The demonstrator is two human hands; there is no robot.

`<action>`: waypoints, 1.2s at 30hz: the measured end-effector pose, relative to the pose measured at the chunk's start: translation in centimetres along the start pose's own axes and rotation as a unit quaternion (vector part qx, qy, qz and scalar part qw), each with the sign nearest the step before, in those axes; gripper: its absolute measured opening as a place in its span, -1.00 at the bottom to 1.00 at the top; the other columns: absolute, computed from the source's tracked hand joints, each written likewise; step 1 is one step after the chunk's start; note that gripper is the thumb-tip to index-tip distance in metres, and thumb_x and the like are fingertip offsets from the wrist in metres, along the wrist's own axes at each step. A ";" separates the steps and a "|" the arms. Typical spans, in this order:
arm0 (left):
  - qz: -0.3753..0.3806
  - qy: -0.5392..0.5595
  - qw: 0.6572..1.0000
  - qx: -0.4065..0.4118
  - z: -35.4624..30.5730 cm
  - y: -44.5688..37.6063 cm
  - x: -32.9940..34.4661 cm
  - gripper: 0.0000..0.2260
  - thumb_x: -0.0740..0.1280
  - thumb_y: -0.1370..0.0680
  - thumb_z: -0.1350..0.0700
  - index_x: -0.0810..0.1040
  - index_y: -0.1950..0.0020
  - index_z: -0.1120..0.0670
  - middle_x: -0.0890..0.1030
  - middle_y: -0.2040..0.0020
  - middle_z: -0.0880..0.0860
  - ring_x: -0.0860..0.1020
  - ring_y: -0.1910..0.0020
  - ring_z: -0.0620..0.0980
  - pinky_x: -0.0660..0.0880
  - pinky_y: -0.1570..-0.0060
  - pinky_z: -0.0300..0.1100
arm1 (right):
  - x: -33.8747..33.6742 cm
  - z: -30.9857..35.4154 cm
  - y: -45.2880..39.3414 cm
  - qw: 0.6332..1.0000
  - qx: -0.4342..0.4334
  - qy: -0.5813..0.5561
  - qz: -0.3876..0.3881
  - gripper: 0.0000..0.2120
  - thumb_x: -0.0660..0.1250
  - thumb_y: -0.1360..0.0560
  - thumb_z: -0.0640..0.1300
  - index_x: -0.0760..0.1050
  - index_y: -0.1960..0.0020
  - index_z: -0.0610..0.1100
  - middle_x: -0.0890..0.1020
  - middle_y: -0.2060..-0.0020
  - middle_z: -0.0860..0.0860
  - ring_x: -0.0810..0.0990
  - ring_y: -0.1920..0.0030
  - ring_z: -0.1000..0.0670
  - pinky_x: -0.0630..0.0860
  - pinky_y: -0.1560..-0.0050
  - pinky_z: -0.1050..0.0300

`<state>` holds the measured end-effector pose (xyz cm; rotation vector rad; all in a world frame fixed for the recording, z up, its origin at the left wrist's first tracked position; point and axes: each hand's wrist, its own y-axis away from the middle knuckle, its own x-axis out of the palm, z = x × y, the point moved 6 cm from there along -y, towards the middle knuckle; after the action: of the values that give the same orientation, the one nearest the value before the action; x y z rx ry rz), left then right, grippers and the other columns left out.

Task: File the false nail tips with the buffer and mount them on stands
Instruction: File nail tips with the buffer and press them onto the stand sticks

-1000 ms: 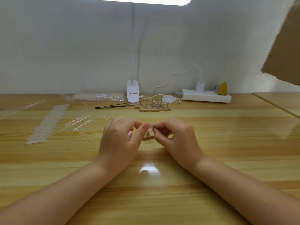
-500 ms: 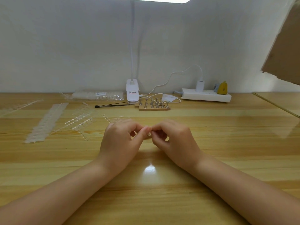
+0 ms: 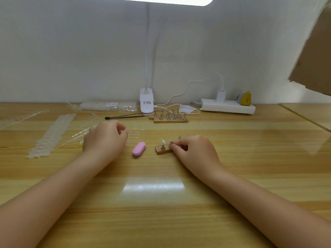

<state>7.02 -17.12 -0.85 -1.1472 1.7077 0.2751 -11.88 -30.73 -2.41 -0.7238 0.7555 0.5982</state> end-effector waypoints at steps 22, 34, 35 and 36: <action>0.107 0.458 0.882 0.014 -3.3 2.9 0.4 -0.73 0.47 -0.44 0.21 0.55 -0.05 -0.07 0.61 0.32 -0.12 0.55 0.34 -0.18 0.44 0.28 -0.33 | -1.5 1.5 1.9 0.962 -0.013 -0.274 0.009 -0.84 0.41 -0.49 -0.02 0.68 0.06 -0.09 0.59 0.45 0.05 0.51 0.38 0.14 0.43 0.30 0.24; 0.118 0.432 0.889 0.092 -6.1 6.3 0.8 -0.97 0.44 -0.47 0.14 0.65 0.18 0.06 0.66 0.30 -0.05 0.59 0.30 -0.20 0.46 0.28 -0.44 | -1.3 1.7 2.1 0.922 0.001 -0.387 0.014 -0.90 0.46 -0.45 -0.09 0.67 0.20 -0.10 0.57 0.51 0.16 0.47 0.44 0.21 0.40 0.39 0.35; 0.098 0.409 0.900 0.110 -6.1 6.3 0.6 -0.95 0.44 -0.47 0.12 0.65 0.20 0.03 0.65 0.30 -0.07 0.58 0.31 -0.18 0.45 0.29 -0.43 | -1.4 1.8 2.2 0.922 -0.004 -0.388 0.010 -0.91 0.47 -0.44 -0.11 0.66 0.22 -0.09 0.57 0.51 0.17 0.48 0.44 0.22 0.39 0.38 0.37; 0.068 0.371 0.916 0.139 -6.2 6.5 0.2 -0.93 0.44 -0.47 0.09 0.63 0.22 -0.01 0.63 0.31 -0.11 0.56 0.32 -0.19 0.44 0.30 -0.41 | -1.5 1.8 2.2 0.925 -0.012 -0.380 0.003 -0.91 0.47 -0.44 -0.12 0.66 0.23 -0.08 0.57 0.51 0.18 0.49 0.45 0.23 0.39 0.37 0.38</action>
<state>-1.87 -17.85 -0.29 -0.9731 2.3987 -0.3676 -13.61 -28.37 -1.09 -0.4489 0.0273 0.8225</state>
